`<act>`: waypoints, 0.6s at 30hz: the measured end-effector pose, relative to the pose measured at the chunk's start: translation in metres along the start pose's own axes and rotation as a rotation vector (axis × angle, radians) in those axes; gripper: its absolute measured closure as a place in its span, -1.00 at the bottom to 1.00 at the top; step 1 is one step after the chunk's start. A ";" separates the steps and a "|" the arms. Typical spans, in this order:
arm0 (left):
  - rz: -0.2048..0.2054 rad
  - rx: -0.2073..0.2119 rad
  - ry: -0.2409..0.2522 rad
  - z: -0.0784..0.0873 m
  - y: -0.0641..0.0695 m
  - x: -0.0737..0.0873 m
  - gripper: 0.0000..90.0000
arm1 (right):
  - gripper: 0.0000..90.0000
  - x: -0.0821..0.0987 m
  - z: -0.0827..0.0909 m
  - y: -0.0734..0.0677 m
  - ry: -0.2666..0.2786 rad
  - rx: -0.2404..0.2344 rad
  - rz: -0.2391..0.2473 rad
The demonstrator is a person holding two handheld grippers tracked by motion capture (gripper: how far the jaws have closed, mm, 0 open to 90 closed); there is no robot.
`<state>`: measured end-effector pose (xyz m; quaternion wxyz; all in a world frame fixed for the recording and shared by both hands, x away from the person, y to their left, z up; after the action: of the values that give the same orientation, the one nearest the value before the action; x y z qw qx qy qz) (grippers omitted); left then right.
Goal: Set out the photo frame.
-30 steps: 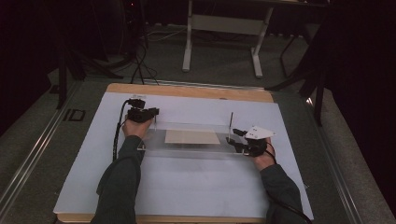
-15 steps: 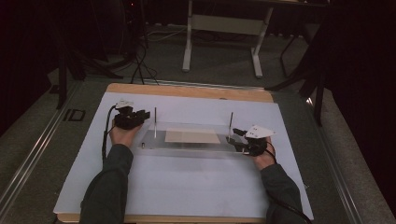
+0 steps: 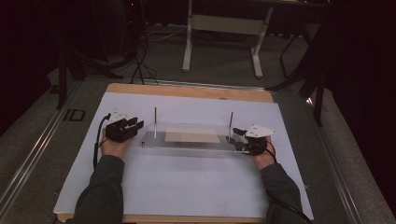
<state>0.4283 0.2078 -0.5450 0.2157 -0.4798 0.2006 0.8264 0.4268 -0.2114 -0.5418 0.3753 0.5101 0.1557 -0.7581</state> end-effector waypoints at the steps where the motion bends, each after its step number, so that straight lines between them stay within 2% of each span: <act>1: -0.007 0.000 -0.003 0.001 0.001 0.002 0.37 | 0.04 0.000 0.000 0.000 0.000 -0.002 -0.001; 6: -0.022 -0.014 -0.016 0.007 0.005 0.012 0.34 | 0.04 -0.001 0.000 0.001 0.001 0.000 -0.009; 7: -0.028 0.001 -0.017 0.010 0.008 0.015 0.34 | 0.04 -0.001 0.000 0.001 0.000 0.000 -0.013; 8: -0.037 -0.008 -0.022 0.011 0.009 0.015 0.31 | 0.05 -0.002 0.000 0.001 0.000 -0.001 -0.013; 12: -0.067 0.015 -0.035 0.011 0.017 0.017 0.14 | 0.04 -0.002 0.000 0.001 -0.002 0.000 -0.017; 13: -0.073 0.032 -0.038 0.010 0.020 0.018 0.11 | 0.04 -0.002 0.000 0.001 -0.003 0.000 -0.018; 15: -0.103 0.033 -0.045 0.009 0.025 0.019 0.08 | 0.04 -0.002 0.000 0.001 -0.005 0.000 -0.019; 18: -0.142 0.053 -0.025 0.009 0.031 0.016 0.03 | 0.04 -0.002 0.000 0.001 -0.005 0.001 -0.019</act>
<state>0.3975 0.1897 -0.5507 0.2888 -0.4767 0.1853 0.8093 0.4283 -0.2111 -0.5398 0.3682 0.5070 0.1594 -0.7629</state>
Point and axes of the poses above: each handheld gripper's, and its own axes: z roughly backward along the jaws, x roughly out of its underside, y roughly to its right, the point moved 6 cm from there along -z, roughly forward along the jaws, and after that the axes turned 6 degrees about x, right-handed, at the moved point
